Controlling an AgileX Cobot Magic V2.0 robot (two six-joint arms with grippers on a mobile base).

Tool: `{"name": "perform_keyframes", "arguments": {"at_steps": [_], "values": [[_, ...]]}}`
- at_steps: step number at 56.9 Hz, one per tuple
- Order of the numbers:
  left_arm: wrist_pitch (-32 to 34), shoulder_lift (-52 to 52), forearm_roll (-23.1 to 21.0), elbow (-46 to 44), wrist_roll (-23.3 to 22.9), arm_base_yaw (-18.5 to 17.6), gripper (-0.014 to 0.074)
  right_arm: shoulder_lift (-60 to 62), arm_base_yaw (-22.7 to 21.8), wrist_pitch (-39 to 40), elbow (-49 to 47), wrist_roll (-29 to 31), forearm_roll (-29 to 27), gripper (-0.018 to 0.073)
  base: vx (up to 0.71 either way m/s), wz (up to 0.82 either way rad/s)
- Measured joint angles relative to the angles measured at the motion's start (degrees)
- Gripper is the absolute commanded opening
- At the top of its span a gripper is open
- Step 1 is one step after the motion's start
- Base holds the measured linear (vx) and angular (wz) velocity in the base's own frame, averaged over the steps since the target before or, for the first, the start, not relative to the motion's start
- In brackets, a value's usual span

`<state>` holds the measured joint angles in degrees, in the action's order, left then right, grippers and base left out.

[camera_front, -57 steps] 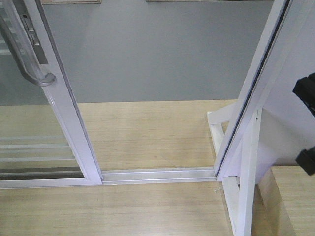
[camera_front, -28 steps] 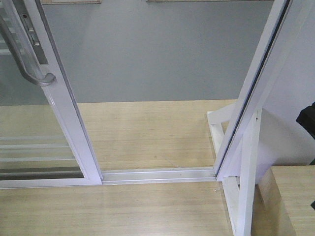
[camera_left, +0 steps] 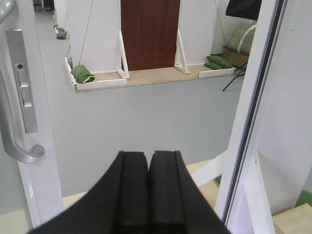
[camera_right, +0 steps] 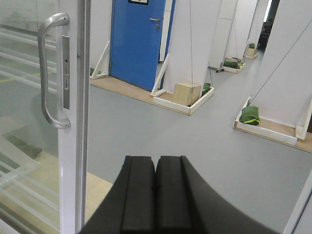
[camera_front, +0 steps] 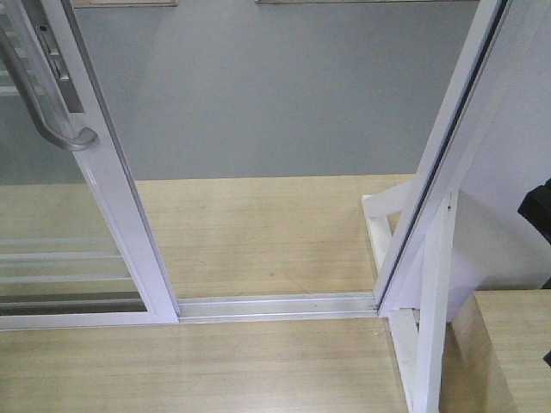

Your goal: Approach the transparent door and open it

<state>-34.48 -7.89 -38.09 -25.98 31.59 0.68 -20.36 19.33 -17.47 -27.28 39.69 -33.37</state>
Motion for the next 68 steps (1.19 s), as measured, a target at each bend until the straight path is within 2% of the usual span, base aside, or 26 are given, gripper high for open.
{"name": "perform_keyframes", "arguments": {"at_steps": [6, 11, 17, 23, 29, 42, 52, 60, 68], "values": [[0.1, 0.0, 0.3, 0.0, 0.0, 0.0, 0.0, 0.0, 0.0, 0.0, 0.0, 0.0, 0.0, -0.0004, 0.0, 0.0], [2.2, 0.0, 3.3, 0.0, -1.5, 0.0, 0.0, 0.0, 0.0, 0.0, 0.0, 0.0, 0.0, -0.0004, 0.0, 0.0], [5.7, 0.0, 11.8, 0.0, -8.4, 0.0, 0.0, 0.0, 0.0, 0.0, 0.0, 0.0, -0.1, -0.0004, 0.0, 0.0], [9.0, 0.0, 22.4, 0.0, -17.5, 0.0, 0.0001, 0.0, 0.0, 0.0, 0.0, 0.0, -0.1, -0.0004, 0.0, 0.0], [11.2, 0.0, 28.1, 0.0, -21.3, 0.0, 0.0001, 0.0, 0.0, 0.0, 0.0, 0.0, -0.1, -0.0004, 0.0, 0.0], [14.9, 0.1, 29.9, 2.9, -22.2, 0.0, 0.0001, 0.0, 0.0, 0.0, 0.0, -0.1, -0.1, -0.0004, 0.0, 0.0], [19.3, 4.6, 28.3, 15.1, -22.2, 0.0, 0.0001, 0.0, 0.0, 0.0, 0.0, -0.1, -0.1, -0.0004, 0.0, 0.0], [25.8, 8.3, 27.7, 25.7, -22.3, 0.0, 0.0001, 0.0, 0.0, 0.0, 0.0, -0.1, -0.1, -0.0004, 0.0, 0.0], [24.1, 8.5, 27.6, 27.5, -22.3, 0.0, 0.0001, 0.0, 0.0, 0.0, 0.0, -0.1, -0.2, -0.0004, 0.0, 0.0]]}}
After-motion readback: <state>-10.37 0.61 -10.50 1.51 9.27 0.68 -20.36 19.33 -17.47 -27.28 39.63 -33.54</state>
